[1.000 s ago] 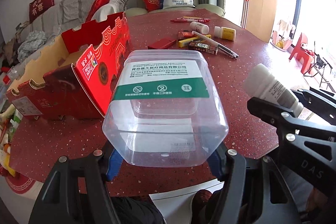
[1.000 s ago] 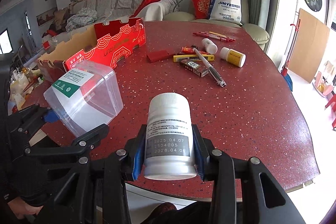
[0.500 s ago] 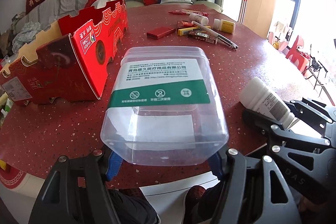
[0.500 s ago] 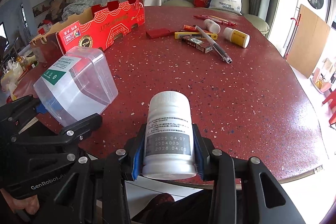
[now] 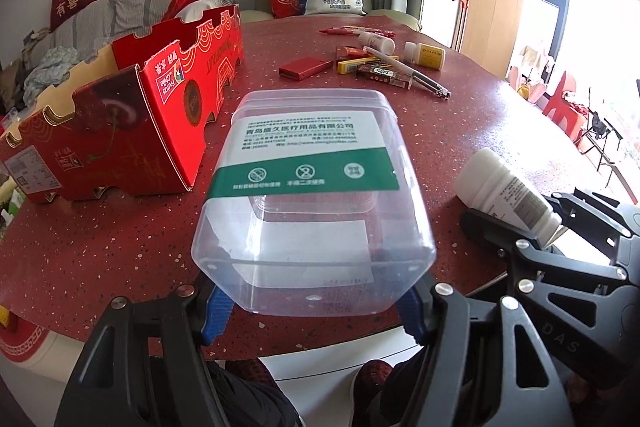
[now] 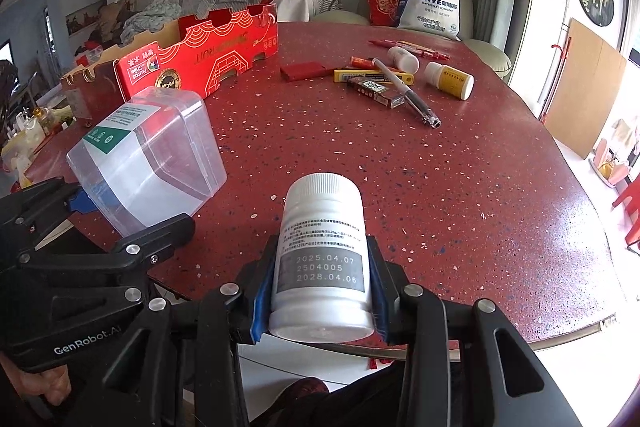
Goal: Organize rigid objects
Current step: 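Carry the clear box and white bottle toward the red cardboard fruit box with both grippers, then lower the clear box and white bottle into the cardboard box and open both grippers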
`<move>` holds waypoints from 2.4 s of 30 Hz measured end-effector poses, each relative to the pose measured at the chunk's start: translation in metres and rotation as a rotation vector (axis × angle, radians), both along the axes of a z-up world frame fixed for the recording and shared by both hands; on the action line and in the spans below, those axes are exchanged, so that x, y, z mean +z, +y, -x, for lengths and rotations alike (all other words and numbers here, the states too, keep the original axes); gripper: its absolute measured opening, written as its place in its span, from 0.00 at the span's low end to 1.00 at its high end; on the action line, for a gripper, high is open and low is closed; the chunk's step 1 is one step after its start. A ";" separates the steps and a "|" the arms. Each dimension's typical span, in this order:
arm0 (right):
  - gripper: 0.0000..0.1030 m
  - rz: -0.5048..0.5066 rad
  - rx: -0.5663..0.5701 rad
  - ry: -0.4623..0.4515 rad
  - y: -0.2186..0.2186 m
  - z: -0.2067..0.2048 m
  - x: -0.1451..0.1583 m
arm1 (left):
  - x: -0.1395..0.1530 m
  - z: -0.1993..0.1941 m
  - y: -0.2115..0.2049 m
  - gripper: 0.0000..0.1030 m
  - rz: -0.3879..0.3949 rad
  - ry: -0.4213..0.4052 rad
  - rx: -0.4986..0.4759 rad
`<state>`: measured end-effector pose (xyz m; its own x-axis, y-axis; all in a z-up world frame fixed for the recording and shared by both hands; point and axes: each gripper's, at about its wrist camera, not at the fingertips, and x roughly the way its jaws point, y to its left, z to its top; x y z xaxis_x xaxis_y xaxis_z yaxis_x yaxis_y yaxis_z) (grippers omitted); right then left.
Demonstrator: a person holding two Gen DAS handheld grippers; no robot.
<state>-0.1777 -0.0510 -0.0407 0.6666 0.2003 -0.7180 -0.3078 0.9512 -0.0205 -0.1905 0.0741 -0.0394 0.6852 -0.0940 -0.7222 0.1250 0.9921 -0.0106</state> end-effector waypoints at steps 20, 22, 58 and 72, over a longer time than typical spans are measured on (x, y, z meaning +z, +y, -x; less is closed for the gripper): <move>0.39 -0.103 -0.007 -0.051 -0.017 -0.001 0.021 | 0.026 0.010 -0.017 0.68 -0.085 -0.096 -0.042; 0.39 -0.109 -0.007 -0.071 -0.018 -0.004 0.033 | 0.041 0.012 -0.017 0.68 -0.089 -0.132 -0.043; 0.40 -0.059 0.355 -0.037 0.209 -0.179 0.109 | 0.094 -0.130 0.196 0.68 0.031 0.026 0.433; 0.44 0.048 0.351 0.145 0.228 -0.213 0.060 | 0.049 -0.163 0.203 0.77 0.022 0.236 0.395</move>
